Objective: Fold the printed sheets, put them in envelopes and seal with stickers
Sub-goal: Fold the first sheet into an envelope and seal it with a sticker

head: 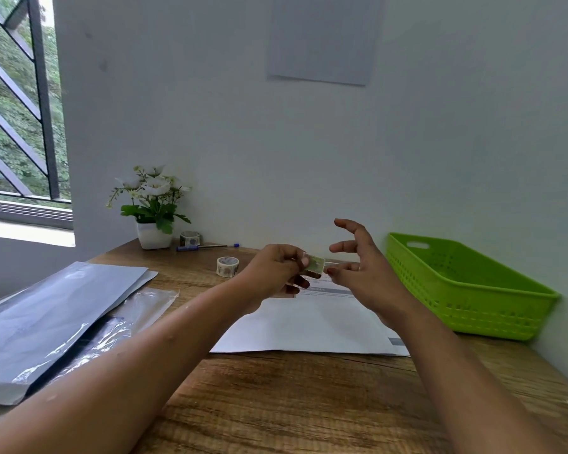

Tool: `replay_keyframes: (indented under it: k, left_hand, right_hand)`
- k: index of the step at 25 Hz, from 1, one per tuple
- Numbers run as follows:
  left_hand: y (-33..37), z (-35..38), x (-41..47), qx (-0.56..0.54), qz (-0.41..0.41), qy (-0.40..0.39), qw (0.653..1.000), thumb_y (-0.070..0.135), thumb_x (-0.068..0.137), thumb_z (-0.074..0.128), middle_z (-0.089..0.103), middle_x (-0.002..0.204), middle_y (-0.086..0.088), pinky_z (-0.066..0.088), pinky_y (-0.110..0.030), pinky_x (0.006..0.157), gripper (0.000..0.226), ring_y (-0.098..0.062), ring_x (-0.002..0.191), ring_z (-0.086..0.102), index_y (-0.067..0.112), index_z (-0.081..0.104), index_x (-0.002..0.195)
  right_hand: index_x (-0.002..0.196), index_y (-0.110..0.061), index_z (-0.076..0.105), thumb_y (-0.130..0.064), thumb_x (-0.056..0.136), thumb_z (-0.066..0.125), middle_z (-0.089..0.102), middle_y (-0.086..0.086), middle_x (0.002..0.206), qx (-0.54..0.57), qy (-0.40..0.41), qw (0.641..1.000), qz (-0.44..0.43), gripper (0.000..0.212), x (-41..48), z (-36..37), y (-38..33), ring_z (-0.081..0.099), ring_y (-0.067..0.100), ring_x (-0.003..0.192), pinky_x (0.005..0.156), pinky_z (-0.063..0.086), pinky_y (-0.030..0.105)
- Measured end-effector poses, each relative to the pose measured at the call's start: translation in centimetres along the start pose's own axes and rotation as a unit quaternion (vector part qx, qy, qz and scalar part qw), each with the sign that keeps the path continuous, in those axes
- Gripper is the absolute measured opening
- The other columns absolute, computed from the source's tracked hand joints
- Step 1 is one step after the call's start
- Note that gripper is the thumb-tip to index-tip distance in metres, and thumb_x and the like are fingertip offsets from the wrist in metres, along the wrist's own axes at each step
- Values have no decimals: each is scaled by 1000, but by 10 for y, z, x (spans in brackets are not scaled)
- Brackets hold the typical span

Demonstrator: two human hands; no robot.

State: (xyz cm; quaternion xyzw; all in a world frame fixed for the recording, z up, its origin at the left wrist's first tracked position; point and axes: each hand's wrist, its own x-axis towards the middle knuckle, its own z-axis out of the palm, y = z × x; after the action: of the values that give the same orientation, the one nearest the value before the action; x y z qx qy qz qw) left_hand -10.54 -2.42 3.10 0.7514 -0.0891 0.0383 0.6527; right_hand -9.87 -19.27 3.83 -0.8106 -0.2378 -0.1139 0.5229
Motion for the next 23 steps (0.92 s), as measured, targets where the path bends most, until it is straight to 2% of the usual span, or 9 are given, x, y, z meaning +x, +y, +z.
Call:
replay_keyframes:
  k: [2, 4, 7, 9, 13, 18, 21, 23]
  left_hand:
    - [-2, -1, 1, -1, 5, -1, 1000, 8, 92, 56, 71, 72, 8, 55, -35, 82, 9, -9, 70, 64, 12, 63, 95]
    - [-3, -1, 1, -5, 8, 0, 1000, 4, 91, 56, 71, 77, 6, 55, -33, 80, 12, -9, 70, 64, 11, 63, 98]
    - [-4, 2, 0, -12, 11, 6, 1000, 3, 90, 57, 70, 81, 1, 55, -29, 76, 13, -9, 69, 64, 13, 63, 96]
    - [-5, 3, 0, -13, 14, 7, 1000, 3, 90, 59, 70, 82, -1, 55, -28, 74, 12, -8, 67, 64, 11, 63, 97]
    - [-7, 7, 0, -21, 20, 4, 1000, 3, 89, 60, 70, 79, -2, 54, -25, 69, 17, -5, 59, 64, 5, 61, 105]
    - [-8, 9, 1, -27, 18, -5, 999, 5, 89, 60, 71, 84, -3, 54, -24, 68, 20, -6, 59, 64, 4, 60, 109]
    - [-8, 10, 1, -30, 15, -9, 999, 6, 88, 62, 72, 85, -4, 55, -24, 68, 23, -7, 60, 65, 6, 58, 110]
    - [-9, 11, 0, -37, 15, -11, 999, 5, 87, 63, 72, 84, -3, 55, -25, 68, 25, -9, 59, 65, 8, 57, 112]
  right_hand:
    - [131, -42, 40, -1, 88, 59, 57, -2, 106, 22, 19, 1000, 6, 62, 2, 0, 1, 66, 15, 86, 77, 53, 32]
    - [127, -36, 45, -1, 92, 53, 62, 2, 101, 50, 42, 998, 16, 50, 5, 1, 1, 68, 17, 88, 76, 55, 29]
    - [120, -29, 49, -12, 91, 60, 67, 5, 89, 60, 54, 996, 22, 36, 5, 3, 0, 68, 23, 92, 75, 55, 33]
    - [116, -26, 51, -16, 87, 67, 70, 7, 85, 40, 52, 998, 21, 35, 3, 5, 0, 67, 22, 87, 82, 54, 41]
    - [110, -23, 52, -7, 84, 67, 70, 8, 82, 21, 57, 998, 29, 34, 2, 6, 1, 65, 18, 78, 83, 54, 45]
    - [100, -23, 54, -2, 88, 61, 70, 4, 80, 23, 70, 997, 39, 25, 4, 6, 3, 66, 17, 79, 77, 55, 43]
    - [89, -27, 55, -2, 88, 60, 70, 2, 77, 34, 74, 996, 42, 26, 4, 5, 3, 65, 19, 82, 69, 54, 33]
    - [87, -26, 55, -1, 89, 58, 70, 4, 78, 33, 75, 996, 41, 25, 3, 4, 3, 66, 20, 83, 68, 54, 31]
